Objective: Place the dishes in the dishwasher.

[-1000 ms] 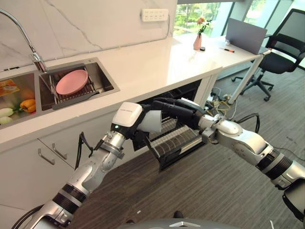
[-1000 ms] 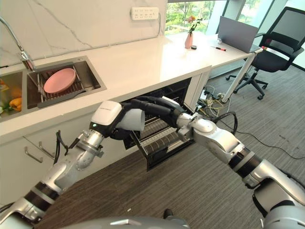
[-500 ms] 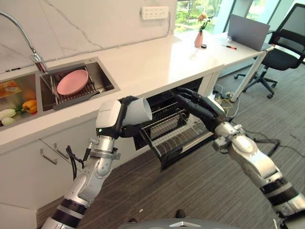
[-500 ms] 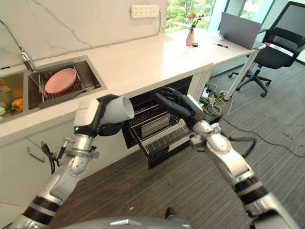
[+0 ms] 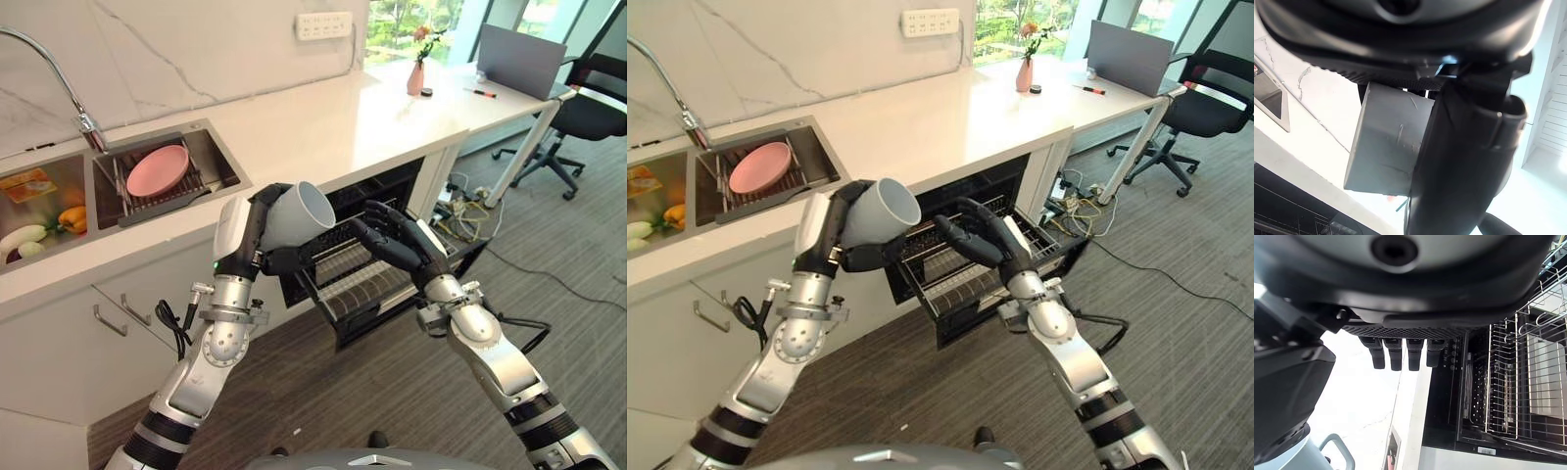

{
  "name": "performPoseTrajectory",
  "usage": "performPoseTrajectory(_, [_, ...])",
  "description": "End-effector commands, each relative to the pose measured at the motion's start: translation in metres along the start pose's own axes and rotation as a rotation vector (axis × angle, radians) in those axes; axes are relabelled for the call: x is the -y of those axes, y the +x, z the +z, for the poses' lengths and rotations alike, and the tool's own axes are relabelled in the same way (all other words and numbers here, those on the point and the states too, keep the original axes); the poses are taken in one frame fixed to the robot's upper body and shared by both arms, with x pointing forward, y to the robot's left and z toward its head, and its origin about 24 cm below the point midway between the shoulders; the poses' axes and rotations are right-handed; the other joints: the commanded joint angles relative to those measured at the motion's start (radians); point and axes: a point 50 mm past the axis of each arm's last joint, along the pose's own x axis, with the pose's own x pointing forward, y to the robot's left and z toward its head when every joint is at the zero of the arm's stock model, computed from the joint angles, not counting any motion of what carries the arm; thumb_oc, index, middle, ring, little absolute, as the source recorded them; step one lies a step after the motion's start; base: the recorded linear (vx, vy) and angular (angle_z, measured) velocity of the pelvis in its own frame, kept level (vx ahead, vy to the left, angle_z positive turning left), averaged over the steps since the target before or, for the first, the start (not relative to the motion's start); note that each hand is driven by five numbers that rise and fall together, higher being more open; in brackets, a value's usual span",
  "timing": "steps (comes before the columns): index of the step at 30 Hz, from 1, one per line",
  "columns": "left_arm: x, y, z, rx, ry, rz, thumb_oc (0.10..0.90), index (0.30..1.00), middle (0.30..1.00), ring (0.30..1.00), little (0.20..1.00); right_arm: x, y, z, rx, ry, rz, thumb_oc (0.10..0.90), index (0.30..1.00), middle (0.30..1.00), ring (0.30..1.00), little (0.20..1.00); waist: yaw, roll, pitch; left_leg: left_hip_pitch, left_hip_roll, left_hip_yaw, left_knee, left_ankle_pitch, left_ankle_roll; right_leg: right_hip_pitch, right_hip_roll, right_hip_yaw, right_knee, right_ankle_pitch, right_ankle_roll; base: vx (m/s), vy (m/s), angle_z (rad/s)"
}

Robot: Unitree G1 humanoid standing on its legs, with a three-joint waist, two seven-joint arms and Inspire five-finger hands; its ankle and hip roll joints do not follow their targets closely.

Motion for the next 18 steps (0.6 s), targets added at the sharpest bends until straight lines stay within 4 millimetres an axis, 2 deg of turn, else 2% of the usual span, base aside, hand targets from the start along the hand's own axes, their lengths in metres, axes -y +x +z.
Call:
performPoseTrajectory(1, [-0.007,0.031,0.052,0.318,-0.072,-0.002,0.4,0.3,0.3,0.3,0.3,-0.004,0.024,0.068,0.325,0.082,0.129,0.8,0.9,0.9,0.9,0.9,0.005,-0.017,-0.058,-0.002,-0.033,0.004,0.011,-0.062,-0.014,0.047,-0.039,-0.026,0.024,-0.109,0.06,0.0,0.0,0.0])
performPoseTrajectory(18, [0.001,0.034,0.068,0.413,-0.092,-0.125,0.4,0.3,0.3,0.3,0.3,-0.011,0.032,0.083,0.354,0.055,0.259,0.8,0.9,0.9,0.9,0.9,0.01,-0.02,-0.061,0.0,-0.032,0.003,0.011,-0.064,-0.016,0.053,-0.038,-0.034,0.023,-0.112,0.06,0.0,0.0,0.0])
